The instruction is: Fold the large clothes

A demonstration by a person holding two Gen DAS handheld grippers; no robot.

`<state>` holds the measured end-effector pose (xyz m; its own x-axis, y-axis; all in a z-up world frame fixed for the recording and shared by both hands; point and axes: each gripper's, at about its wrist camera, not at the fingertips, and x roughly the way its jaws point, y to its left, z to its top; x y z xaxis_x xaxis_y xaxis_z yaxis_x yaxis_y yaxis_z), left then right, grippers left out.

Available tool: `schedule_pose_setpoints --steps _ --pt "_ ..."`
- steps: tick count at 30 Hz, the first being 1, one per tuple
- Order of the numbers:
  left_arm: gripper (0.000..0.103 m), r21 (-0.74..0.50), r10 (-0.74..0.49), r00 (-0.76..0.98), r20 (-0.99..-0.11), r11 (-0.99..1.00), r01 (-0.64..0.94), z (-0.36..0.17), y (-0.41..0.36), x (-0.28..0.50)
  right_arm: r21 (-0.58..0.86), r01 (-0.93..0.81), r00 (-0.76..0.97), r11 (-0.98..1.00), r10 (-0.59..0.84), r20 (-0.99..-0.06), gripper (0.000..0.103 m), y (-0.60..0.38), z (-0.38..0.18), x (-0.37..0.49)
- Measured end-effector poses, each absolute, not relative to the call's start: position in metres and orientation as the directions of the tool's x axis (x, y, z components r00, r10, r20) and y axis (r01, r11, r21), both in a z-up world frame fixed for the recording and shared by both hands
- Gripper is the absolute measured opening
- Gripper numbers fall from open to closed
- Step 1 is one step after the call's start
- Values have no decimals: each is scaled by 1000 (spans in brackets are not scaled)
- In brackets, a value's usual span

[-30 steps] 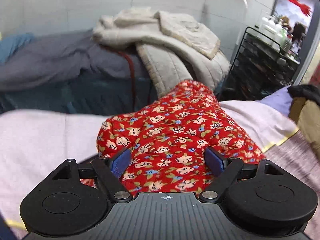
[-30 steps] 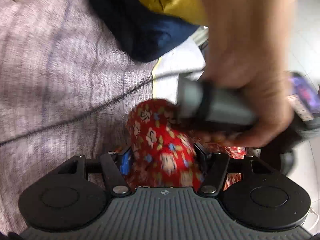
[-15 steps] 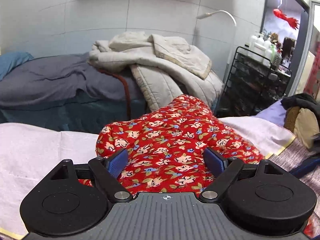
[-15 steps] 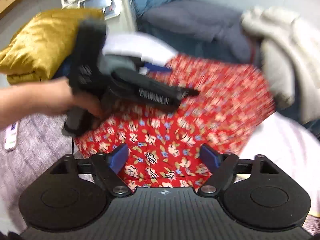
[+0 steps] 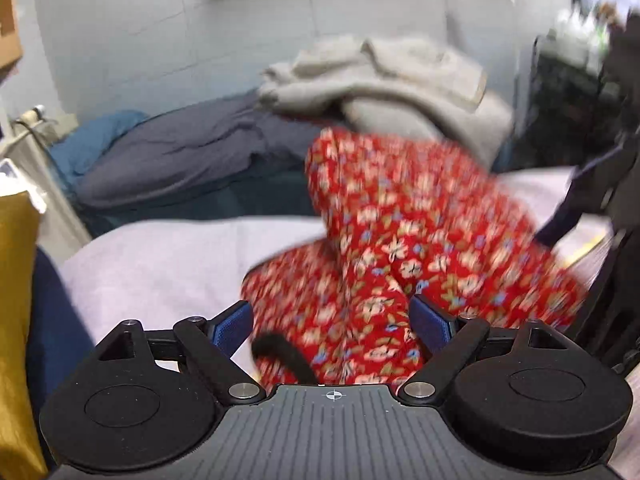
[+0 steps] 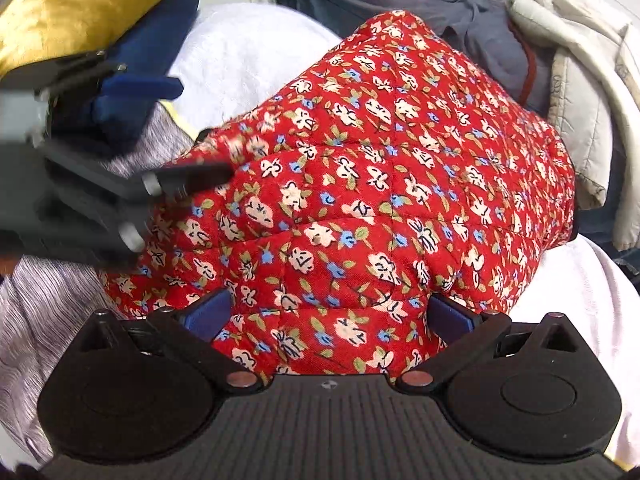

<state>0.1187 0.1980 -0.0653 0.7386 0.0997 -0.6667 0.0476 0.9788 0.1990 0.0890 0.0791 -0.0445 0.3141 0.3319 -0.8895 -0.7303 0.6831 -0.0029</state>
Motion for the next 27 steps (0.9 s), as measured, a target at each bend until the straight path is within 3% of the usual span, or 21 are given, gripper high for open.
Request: schedule_pose_setpoints --steps 3,9,13,21,27 --pt "103 184 124 696 -707 983 12 -87 200 131 -55 -741 311 669 269 -912 103 88 -51 95" --pt "103 -36 10 598 -802 997 -66 -110 244 158 -57 -753 274 655 234 -933 103 105 -62 116" --pt "103 135 100 643 -759 991 5 -111 221 161 -76 -746 272 662 197 -942 103 112 -70 127" --pt "103 143 150 640 -754 988 -63 -114 220 161 -137 -713 321 687 147 -936 103 121 -85 126" --pt "103 104 78 619 -782 995 6 -92 223 153 -111 -704 270 702 119 -956 103 119 -70 120"
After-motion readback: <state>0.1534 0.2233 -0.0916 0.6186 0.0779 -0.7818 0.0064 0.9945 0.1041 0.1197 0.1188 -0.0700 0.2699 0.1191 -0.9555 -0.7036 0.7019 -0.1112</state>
